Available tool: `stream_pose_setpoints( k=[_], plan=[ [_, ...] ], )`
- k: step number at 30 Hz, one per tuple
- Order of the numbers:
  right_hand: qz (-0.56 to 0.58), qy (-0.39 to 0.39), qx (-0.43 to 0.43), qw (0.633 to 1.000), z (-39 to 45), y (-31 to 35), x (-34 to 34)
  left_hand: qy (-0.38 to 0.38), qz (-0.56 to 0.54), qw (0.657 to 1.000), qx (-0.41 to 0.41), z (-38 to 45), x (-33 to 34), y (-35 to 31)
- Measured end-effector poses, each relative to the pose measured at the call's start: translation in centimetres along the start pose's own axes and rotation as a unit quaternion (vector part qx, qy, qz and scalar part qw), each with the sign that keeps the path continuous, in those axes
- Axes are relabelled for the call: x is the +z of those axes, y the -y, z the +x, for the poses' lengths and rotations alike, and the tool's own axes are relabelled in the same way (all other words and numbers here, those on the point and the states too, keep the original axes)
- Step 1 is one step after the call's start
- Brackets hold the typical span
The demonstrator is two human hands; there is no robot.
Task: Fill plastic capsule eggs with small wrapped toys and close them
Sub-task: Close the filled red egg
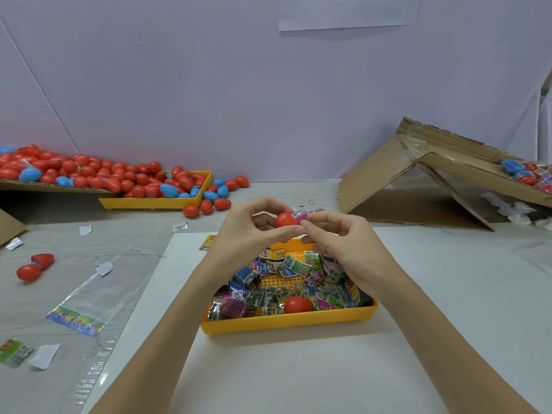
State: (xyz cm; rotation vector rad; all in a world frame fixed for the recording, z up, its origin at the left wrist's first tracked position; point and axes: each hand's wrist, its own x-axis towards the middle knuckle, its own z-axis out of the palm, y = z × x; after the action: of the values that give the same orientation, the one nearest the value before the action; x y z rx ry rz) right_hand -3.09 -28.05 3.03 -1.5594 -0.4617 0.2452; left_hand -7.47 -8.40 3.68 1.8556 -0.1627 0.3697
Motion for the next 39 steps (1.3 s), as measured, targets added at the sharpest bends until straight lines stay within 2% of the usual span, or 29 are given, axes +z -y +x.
stream_pose_setpoints(
  k=[3,6,10,17,23,29,35,39],
  plan=[
    [0.047,0.019,0.019,0.999,-0.1,0.1,0.0,-0.015,0.035,0.998,0.041,0.0,0.2,0.1],
    [0.075,0.027,0.034,0.996,-0.1,0.3,-0.1,-0.028,0.084,0.989,0.12,-0.1,0.3,0.0],
    [0.101,0.035,0.037,0.994,0.0,0.6,-0.1,-0.039,0.101,0.976,0.188,-0.1,0.4,-0.3],
    [0.145,0.027,0.036,0.988,-0.1,0.9,-0.4,0.005,0.067,0.983,0.17,0.2,0.1,-0.2],
    [0.161,0.039,0.055,0.985,0.1,0.7,-0.3,-0.046,0.121,0.97,0.208,0.0,0.7,-0.1],
    [0.281,0.07,0.117,0.95,0.4,0.6,-0.3,-0.093,0.132,0.961,0.222,-0.3,2.1,-0.1],
    [0.326,0.106,0.184,0.921,0.4,0.7,-0.2,-0.09,0.254,0.922,0.278,-0.1,1.6,-0.1],
    [0.386,0.139,0.242,0.879,0.3,0.7,-0.4,-0.054,0.323,0.899,0.29,0.1,1.4,0.4]
  ],
)
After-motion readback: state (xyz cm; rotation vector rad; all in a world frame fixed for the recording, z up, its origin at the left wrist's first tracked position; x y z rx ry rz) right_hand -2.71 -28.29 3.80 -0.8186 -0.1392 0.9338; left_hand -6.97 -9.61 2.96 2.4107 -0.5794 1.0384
